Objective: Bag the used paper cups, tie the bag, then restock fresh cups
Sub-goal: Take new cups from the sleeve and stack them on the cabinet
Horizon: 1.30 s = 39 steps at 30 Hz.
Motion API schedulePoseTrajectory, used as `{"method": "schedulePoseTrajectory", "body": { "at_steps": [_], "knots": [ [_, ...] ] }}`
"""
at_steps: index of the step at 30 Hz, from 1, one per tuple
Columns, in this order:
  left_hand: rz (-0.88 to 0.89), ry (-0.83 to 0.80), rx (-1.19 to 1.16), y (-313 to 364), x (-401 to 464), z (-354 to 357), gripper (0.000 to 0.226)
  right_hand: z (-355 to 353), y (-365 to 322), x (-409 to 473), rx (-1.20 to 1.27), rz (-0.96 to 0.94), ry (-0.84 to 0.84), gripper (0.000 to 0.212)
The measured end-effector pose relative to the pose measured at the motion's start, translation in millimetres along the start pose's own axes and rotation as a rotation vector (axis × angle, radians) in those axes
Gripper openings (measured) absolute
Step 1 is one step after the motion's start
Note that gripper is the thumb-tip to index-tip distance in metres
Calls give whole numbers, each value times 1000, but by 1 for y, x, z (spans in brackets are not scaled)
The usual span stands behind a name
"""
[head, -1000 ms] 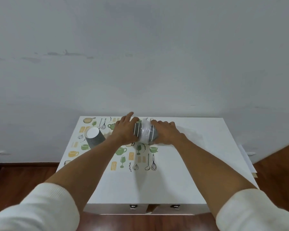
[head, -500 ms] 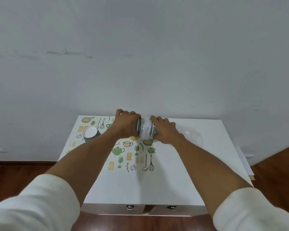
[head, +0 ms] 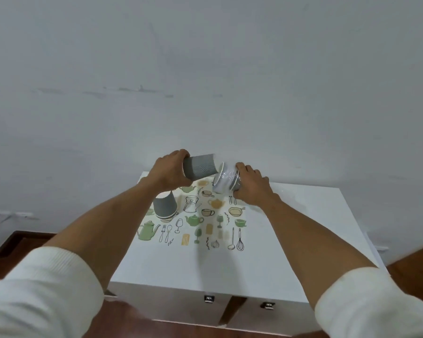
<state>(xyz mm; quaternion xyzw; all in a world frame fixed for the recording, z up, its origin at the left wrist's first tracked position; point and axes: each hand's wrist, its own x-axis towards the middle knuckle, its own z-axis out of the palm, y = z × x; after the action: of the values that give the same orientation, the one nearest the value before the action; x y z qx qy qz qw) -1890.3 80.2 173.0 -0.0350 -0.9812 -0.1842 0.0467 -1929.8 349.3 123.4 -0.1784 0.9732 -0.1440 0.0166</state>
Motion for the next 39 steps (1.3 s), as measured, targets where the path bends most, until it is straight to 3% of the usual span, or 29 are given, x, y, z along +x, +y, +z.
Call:
{"method": "schedulePoseTrajectory", "body": {
  "at_steps": [4,9,25,31,33,35,36,39],
  "knots": [
    [-104,167,-384,-21,-26,-19,84,8,-33,1,24,-18,-25,73],
    [-230,232,-595,-44,-51,-25,71,24,-62,-5,52,-14,-55,66],
    [-320,13,-615,-83,-70,32,76,49,-64,-19,42,81,-96,74],
    [-333,12,-624,-85,-66,43,79,57,-65,-17,16,74,-100,76],
    [-321,15,-642,-83,-67,42,91,59,-65,-16,4,64,-115,77],
    [-278,148,-599,-79,-72,37,108,60,-65,-15,-8,53,-117,75],
    [-233,280,-519,-77,-74,35,106,59,-65,-15,-13,47,-114,76],
    [5,629,-223,-62,-70,20,70,56,-63,-12,-10,43,-100,80]
  ]
}}
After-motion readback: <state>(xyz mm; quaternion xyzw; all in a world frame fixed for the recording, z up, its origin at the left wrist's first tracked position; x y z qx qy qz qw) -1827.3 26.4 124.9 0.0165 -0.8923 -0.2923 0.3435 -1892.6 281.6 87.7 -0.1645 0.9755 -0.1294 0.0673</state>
